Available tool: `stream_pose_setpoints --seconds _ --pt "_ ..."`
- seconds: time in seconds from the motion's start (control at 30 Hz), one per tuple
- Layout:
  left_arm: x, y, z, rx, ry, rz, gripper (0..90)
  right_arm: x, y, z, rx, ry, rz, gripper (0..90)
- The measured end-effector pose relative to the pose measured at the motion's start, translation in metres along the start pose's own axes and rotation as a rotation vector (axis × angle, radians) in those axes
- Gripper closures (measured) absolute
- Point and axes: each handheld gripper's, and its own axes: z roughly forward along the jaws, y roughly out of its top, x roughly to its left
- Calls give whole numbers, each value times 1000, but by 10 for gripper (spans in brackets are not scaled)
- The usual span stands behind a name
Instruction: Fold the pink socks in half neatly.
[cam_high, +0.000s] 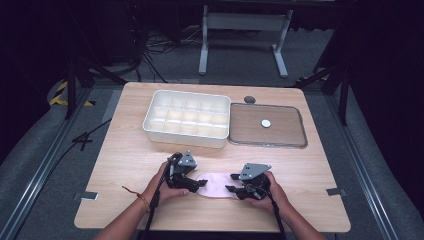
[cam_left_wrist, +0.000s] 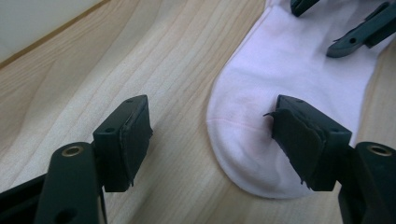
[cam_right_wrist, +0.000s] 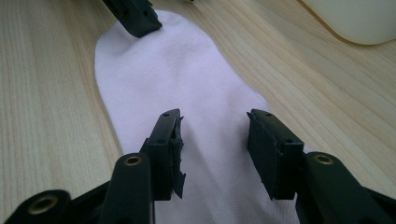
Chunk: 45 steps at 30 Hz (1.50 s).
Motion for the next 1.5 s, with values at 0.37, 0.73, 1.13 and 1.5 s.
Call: stream_pose_setpoints --seconds 0.37,0.73,1.13,1.5 --pt "-8 0 3 1 29 48 283 -1 0 0 -4 4 2 547" --pt "-18 -3 0 3 8 63 428 0 -1 0 -12 0 -4 538" --pt "-18 -5 -2 -8 -29 42 613 0 -1 1 -15 -6 3 531" --pt "-13 -7 -4 -17 -76 7 733 0 -1 1 -15 1 2 530"
